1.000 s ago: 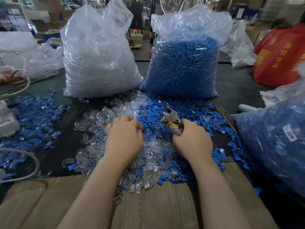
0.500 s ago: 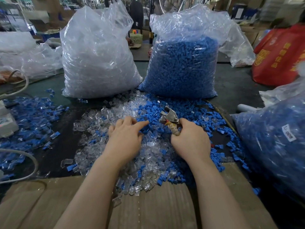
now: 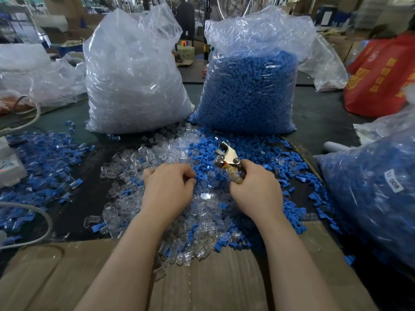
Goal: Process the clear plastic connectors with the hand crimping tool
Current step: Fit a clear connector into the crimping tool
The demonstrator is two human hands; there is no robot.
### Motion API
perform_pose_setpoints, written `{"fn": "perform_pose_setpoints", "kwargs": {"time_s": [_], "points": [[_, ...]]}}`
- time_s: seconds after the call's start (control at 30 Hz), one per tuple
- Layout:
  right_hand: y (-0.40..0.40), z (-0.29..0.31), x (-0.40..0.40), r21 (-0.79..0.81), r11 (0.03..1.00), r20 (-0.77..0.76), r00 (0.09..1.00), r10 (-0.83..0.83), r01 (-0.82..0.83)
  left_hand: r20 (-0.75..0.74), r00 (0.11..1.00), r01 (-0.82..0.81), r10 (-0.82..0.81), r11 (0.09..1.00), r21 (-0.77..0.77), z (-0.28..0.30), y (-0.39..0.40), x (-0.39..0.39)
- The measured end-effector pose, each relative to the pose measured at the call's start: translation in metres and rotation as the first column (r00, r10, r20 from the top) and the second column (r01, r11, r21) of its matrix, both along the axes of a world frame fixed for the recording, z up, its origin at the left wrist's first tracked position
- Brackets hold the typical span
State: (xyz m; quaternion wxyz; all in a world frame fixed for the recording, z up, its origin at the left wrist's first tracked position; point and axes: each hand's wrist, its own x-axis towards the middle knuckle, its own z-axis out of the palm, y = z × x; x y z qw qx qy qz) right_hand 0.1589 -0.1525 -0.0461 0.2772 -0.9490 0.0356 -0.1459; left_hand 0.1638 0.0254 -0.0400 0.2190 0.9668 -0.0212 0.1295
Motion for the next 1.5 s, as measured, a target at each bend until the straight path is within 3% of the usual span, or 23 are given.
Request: {"fn": "perform_pose_setpoints", "kwargs": {"time_s": [0.07,0.17,0.3,0.5,0.6,0.7,0.77,0.87,1.0,1.17,1.3,1.5], "points": [[0.003,0.002,-0.001,0.064,0.997,0.005,0.999,0.049,-0.05,0.02,1.0,0.011,-0.009,0.997,-0.078,0.002,0.0,0.0],[0.008,0.004,-0.003,0.143,0.979,0.077,0.987,0.137,-0.147,0.098,0.993,0.075,-0.07,0.996,-0.048,0.008,-0.004,-0.002],[0.015,0.004,-0.004,0.139,0.964,0.111,0.971,0.213,-0.228,0.174,0.976,0.131,-0.128,0.991,-0.005,0.016,-0.009,-0.004],[0.016,0.005,-0.004,0.131,0.957,0.197,0.953,0.23,-0.258,0.166,0.978,0.13,-0.125,0.991,-0.02,0.02,-0.009,-0.007],[0.017,0.005,-0.005,0.124,0.957,0.202,0.951,0.235,-0.263,0.121,0.986,0.124,-0.117,0.991,-0.049,0.021,-0.012,-0.007],[0.015,0.006,-0.007,0.165,0.958,0.206,0.958,0.2,-0.235,-0.046,0.976,0.193,-0.213,0.943,-0.272,0.023,-0.007,-0.007],[0.013,0.008,-0.008,0.211,0.955,0.212,0.963,0.164,-0.209,-0.179,0.92,0.266,-0.349,0.89,-0.37,0.026,0.0,-0.009],[0.011,0.008,-0.008,0.26,0.948,0.223,0.967,0.127,-0.185,-0.328,0.825,0.403,-0.46,0.886,-0.229,0.027,0.0,-0.01],[0.011,0.007,-0.007,0.251,0.946,0.275,0.952,0.132,-0.203,-0.279,0.879,0.371,-0.388,0.922,-0.113,0.025,-0.011,-0.01],[0.011,0.007,-0.007,0.282,0.937,0.286,0.951,0.121,-0.204,-0.164,0.939,0.258,-0.303,0.934,-0.247,0.021,-0.01,-0.009],[0.011,0.01,-0.008,0.454,0.859,0.268,0.956,0.122,-0.237,-0.098,0.956,0.192,-0.275,0.846,-0.498,0.022,-0.009,-0.008],[0.011,0.018,-0.01,0.606,0.721,0.315,0.934,0.172,-0.337,-0.042,0.963,0.124,-0.266,0.577,-0.807,0.027,-0.007,-0.01]]}}
